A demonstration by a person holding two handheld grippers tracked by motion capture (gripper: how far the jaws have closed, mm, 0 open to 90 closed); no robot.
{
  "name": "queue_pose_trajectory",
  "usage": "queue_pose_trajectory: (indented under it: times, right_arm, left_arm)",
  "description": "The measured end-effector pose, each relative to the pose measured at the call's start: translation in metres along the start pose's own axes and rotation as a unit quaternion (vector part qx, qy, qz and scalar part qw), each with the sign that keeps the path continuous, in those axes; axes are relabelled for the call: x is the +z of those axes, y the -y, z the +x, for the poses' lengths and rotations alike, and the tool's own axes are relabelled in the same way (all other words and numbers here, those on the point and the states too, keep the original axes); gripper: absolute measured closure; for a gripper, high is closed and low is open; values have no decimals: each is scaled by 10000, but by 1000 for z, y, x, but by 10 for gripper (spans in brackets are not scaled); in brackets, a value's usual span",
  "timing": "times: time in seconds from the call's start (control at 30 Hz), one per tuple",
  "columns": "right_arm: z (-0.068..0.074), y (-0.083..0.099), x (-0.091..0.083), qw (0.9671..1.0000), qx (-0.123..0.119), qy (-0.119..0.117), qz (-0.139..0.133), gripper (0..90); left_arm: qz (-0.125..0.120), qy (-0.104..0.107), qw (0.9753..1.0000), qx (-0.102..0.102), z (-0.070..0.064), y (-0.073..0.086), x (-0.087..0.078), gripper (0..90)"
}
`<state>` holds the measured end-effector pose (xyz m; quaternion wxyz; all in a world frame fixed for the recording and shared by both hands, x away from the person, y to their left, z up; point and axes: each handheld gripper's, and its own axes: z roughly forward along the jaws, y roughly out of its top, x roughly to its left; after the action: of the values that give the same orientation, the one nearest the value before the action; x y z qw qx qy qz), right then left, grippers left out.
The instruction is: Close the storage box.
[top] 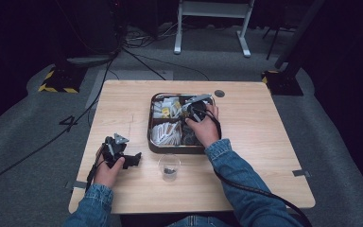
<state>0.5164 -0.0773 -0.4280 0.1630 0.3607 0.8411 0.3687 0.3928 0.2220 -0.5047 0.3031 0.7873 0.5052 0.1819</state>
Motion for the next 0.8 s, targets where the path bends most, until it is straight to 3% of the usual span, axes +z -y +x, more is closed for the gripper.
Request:
queue_pose_trajectory:
  times: [0.8]
  right_arm:
    - [-1,1,12,9999,31,-69,-140,587]
  left_arm:
    - [7,44,10000,24,0,-3,2,1]
